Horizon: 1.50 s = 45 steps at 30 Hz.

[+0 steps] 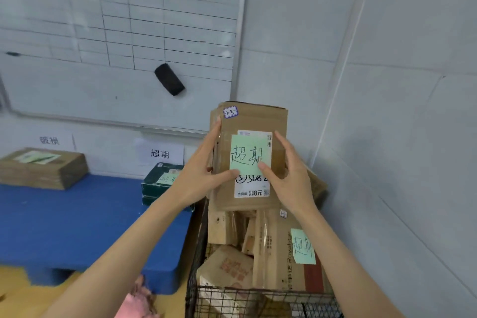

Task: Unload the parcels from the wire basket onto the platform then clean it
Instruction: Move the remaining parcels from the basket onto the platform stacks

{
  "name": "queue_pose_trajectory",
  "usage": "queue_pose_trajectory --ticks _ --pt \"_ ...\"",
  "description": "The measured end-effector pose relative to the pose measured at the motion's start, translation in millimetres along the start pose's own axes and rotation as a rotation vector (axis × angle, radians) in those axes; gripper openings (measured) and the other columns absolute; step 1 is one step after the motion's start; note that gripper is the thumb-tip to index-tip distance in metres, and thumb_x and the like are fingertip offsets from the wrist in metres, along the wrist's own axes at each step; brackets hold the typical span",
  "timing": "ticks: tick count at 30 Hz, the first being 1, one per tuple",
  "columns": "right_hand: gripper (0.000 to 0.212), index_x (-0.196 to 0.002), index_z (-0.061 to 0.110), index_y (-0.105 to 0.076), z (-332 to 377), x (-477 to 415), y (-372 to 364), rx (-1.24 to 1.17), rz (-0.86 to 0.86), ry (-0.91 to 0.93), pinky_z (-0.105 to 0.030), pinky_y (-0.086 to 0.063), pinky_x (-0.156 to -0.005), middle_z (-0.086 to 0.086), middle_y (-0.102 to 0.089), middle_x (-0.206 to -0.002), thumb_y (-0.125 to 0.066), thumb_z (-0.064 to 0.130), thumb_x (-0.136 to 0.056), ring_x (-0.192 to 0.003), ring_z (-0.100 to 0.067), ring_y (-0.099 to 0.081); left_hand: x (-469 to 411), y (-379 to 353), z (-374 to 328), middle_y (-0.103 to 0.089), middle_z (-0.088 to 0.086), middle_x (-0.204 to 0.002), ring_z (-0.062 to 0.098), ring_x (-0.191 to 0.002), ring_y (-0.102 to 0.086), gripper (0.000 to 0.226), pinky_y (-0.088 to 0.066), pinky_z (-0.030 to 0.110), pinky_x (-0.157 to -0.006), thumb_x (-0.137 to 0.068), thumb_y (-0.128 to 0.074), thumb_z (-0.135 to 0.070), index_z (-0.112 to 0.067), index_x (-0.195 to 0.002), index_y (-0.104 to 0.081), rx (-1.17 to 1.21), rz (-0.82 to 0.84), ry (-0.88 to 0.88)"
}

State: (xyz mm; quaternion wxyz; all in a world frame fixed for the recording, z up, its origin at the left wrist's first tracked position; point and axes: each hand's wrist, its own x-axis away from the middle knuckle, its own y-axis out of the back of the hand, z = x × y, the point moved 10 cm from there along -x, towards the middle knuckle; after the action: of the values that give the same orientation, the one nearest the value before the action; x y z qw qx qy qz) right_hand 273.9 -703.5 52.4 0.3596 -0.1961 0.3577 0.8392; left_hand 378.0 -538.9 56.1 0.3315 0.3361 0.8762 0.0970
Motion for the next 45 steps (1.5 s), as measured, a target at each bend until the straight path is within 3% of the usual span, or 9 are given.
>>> queue_pose_trajectory --ticks 8,12,17,22,25,28,36,40,45 --pt "0.083 -0.141 0.059 -0.025 32.9 -19.0 -14.7 -0.101 0.000 0.052 -0.055 -0.051 -0.097 0.017 -0.042 -0.150 -0.076 0.051 -0.076 -0.134 -0.017 -0.047 2.1 44.7 -12.9 -0.042 -0.048 -0.132 -0.008 -0.126 -0.045 0.103 -0.056 0.037 -0.092 -0.083 -0.078 -0.026 -0.057 -0.150 -0.005 -0.041 -0.161 0.016" --pt "0.081 -0.133 0.059 -0.032 43.8 -28.3 -15.7 -0.199 0.014 0.062 -0.047 -0.056 -0.093 0.034 -0.043 -0.134 -0.083 0.033 -0.077 -0.127 -0.014 -0.053 6.4 64.5 -19.4 -0.032 -0.055 -0.131 -0.004 -0.128 -0.044 0.102 -0.056 0.021 -0.083 -0.082 -0.079 -0.021 -0.060 -0.146 -0.010 -0.017 -0.195 0.001" --pt "0.078 -0.136 0.044 -0.038 53.0 -37.8 -22.3 -0.326 0.044 0.042 -0.040 -0.056 -0.095 0.036 -0.049 -0.119 -0.083 0.020 -0.078 -0.122 -0.007 -0.056 9.1 87.7 -20.6 -0.031 -0.054 -0.133 -0.018 -0.120 -0.045 0.103 -0.052 0.012 -0.078 -0.080 -0.080 -0.017 -0.059 -0.146 -0.014 0.028 -0.251 -0.021" --pt "0.058 -0.130 0.029 -0.051 64.2 -47.5 -31.9 -0.422 0.032 0.029 -0.036 -0.055 -0.096 0.019 -0.057 -0.123 -0.080 0.019 -0.081 -0.122 -0.007 -0.057 16.3 114.3 -13.5 -0.048 -0.019 -0.139 -0.001 -0.122 -0.053 0.078 -0.057 0.024 -0.087 -0.073 -0.084 -0.022 -0.033 -0.136 -0.040 0.124 -0.475 -0.014" --pt "0.058 -0.137 0.031 -0.050 74.4 -50.3 -44.0 -0.463 0.071 0.046 -0.017 -0.056 -0.082 0.021 -0.057 -0.124 -0.075 0.023 -0.086 -0.123 -0.006 -0.056 22.3 124.8 -10.9 -0.056 -0.021 -0.128 0.004 -0.124 -0.054 0.053 -0.057 0.025 -0.088 -0.080 -0.080 -0.014 -0.032 -0.119 -0.049 0.136 -0.547 -0.026" --pt "0.060 -0.142 0.043 -0.041 84.5 -52.1 -60.3 -0.470 0.141 0.046 -0.026 -0.055 -0.089 0.031 -0.052 -0.125 -0.070 0.035 -0.089 -0.125 -0.006 -0.053 28.9 131.4 -6.7 -0.058 -0.030 -0.118 0.001 -0.122 -0.054 0.045 -0.055 0.020 -0.086 -0.083 -0.076 -0.016 -0.035 -0.115 -0.050 0.168 -0.553 -0.024" --pt "0.075 -0.149 0.050 -0.021 115.7 -47.5 -112.3 -0.481 0.341 0.081 -0.020 -0.055 -0.087 0.020 -0.046 -0.145 -0.066 0.028 -0.094 -0.127 -0.003 -0.051 44.5 162.8 19.2 -0.054 -0.016 -0.130 -0.003 -0.119 -0.053 0.073 -0.046 0.007 -0.077 -0.078 -0.079 -0.033 -0.052 -0.133 -0.036 0.152 -0.481 0.083" --pt "0.080 -0.145 0.052 -0.013 138.5 -51.4 -136.2 -0.465 0.356 0.084 -0.012 -0.052 -0.086 0.021 -0.050 -0.137 -0.067 0.023 -0.093 -0.117 0.005 -0.055 47.2 184.2 28.1 -0.047 -0.019 -0.140 0.000 -0.119 -0.054 0.094 -0.050 0.020 -0.086 -0.073 -0.082 -0.045 -0.062 -0.143 -0.022 0.146 -0.415 0.093" --pt "0.077 -0.146 0.047 -0.017 166.6 -55.1 -176.1 -0.448 0.326 0.069 -0.015 -0.051 -0.088 0.019 -0.049 -0.142 -0.068 0.025 -0.093 -0.118 0.006 -0.054 55.0 228.4 45.9 -0.048 -0.024 -0.140 -0.009 -0.120 -0.052 0.085 -0.047 0.010 -0.084 -0.079 -0.079 -0.033 -0.055 -0.142 -0.027 0.173 -0.432 0.065"
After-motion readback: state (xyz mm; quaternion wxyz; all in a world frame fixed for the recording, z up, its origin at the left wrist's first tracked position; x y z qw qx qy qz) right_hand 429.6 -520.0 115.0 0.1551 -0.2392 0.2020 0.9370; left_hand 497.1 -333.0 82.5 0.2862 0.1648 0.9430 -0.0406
